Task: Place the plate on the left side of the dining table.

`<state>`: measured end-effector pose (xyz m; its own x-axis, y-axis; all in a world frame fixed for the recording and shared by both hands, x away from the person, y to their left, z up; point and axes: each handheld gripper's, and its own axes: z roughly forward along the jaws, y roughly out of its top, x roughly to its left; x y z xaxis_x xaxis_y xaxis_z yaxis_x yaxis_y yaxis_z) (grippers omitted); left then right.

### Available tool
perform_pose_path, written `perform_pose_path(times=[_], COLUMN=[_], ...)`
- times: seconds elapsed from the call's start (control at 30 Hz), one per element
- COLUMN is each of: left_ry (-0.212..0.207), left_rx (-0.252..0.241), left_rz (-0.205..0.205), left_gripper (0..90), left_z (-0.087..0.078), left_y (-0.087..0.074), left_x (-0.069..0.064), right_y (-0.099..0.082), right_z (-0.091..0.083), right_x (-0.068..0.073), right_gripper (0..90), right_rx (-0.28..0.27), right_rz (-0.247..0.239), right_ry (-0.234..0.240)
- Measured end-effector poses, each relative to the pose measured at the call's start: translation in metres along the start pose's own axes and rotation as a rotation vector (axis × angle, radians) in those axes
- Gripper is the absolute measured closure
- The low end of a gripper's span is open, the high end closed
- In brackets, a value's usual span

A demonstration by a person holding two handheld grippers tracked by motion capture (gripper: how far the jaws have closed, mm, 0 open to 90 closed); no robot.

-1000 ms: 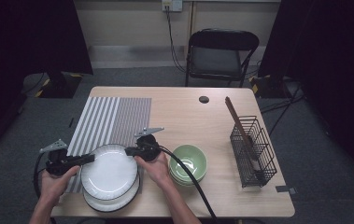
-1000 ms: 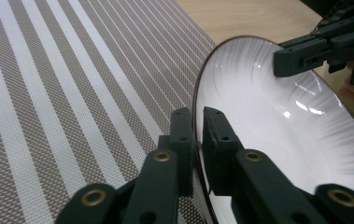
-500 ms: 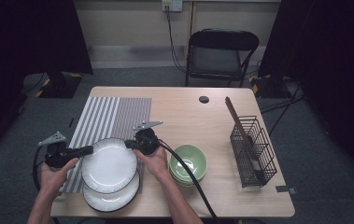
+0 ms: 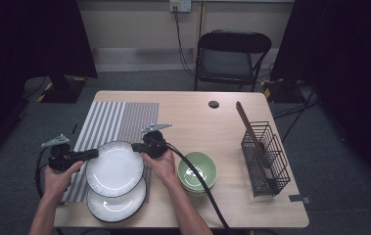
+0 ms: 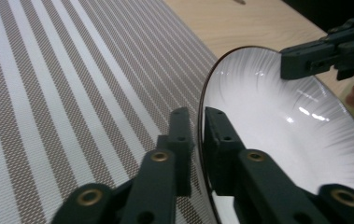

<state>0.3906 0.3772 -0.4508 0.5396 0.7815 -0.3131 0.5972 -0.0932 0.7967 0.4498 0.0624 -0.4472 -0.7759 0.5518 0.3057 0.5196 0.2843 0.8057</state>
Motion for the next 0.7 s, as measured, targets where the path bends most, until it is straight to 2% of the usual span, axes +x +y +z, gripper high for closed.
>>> perform_pose_path(times=[0.2, 0.37, 0.4, 0.5, 0.63, 0.7], left_ry=[0.003, 0.008, 0.006, 0.025, 0.030, 0.041], left_rx=[0.007, -0.009, -0.011, -0.009, -0.030, -0.029], left_rz=[-0.017, -0.038, -0.054, -0.031, -0.045, -0.031], left_gripper=[73.6, 75.6, 75.6, 78.4, 82.2, 83.6], left_z=[-0.013, -0.019, -0.018, -0.015, -0.015, -0.013], left_y=[-0.014, -0.024, -0.024, -0.023, -0.019, -0.016], left_x=[-0.002, -0.007, -0.008, -0.011, -0.009, -0.009], right_y=[-0.001, -0.001, -0.001, -0.002, -0.002, -0.002], right_z=[0.000, 0.000, 0.000, 0.001, 0.000, 0.000], right_x=[-0.001, -0.001, -0.001, -0.001, -0.001, -0.001], right_gripper=[88.0, 87.9, 87.9, 87.9, 87.9, 87.9], right_rx=[-0.005, -0.008, -0.009, -0.009, -0.012, -0.014], right_rz=[0.006, 0.005, 0.005, 0.013, 0.013, 0.012], right_ry=[0.003, 0.002, 0.002, 0.000, 0.002, 0.000])
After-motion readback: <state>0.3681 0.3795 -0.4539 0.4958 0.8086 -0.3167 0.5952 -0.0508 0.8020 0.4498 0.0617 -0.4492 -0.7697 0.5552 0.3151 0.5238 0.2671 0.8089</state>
